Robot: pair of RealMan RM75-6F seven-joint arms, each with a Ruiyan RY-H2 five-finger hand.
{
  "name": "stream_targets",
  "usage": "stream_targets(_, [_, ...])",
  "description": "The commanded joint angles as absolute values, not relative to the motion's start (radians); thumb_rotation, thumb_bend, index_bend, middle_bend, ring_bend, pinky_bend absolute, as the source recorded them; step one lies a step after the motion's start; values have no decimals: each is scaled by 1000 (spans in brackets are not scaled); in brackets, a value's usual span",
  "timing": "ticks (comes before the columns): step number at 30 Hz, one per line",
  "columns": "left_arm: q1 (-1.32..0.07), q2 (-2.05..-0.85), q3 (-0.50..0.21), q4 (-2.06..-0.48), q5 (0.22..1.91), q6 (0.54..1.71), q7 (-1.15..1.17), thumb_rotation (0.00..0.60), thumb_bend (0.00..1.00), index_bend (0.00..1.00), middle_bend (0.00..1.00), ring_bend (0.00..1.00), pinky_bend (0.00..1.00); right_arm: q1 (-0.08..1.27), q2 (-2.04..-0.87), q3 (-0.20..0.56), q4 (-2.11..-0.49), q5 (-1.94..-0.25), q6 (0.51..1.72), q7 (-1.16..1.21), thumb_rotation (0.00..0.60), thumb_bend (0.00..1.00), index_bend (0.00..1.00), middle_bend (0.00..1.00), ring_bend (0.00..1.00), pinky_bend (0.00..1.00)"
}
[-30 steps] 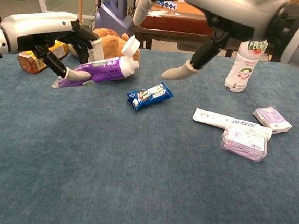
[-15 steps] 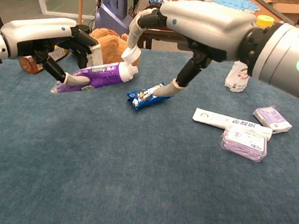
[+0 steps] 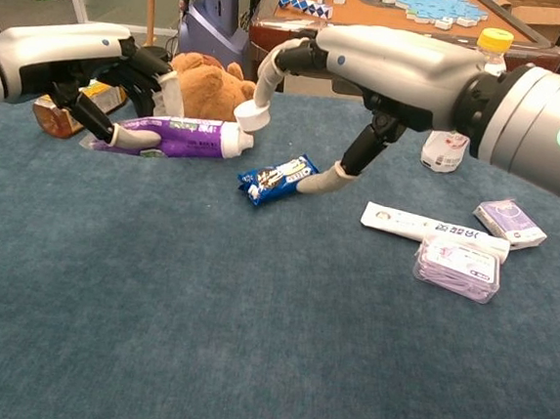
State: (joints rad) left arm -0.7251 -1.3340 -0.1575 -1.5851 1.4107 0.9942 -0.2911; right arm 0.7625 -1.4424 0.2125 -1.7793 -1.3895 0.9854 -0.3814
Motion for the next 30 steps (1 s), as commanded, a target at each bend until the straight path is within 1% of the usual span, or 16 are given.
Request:
stream_targets(1, [-723, -1331, -157, -1586, 1410, 993, -301, 600, 580, 568, 669, 440, 332, 763, -1448, 206, -1771, -1392, 992, -371, 600, 71, 289, 160, 0, 0])
stream_targets(18, [-719, -1316, -174, -1580, 1399, 988, -399, 600, 586, 570, 673, 440, 335, 764, -1467, 181, -1727, -1376, 1000, -320, 600, 70, 289, 160, 0, 0])
stream_targets(30, [-716, -1299, -187, -1600, 1382, 974, -472, 600, 588, 570, 673, 441, 337, 767, -1520, 182, -1681, -1383, 1023, -267, 600, 71, 289, 160, 0, 0])
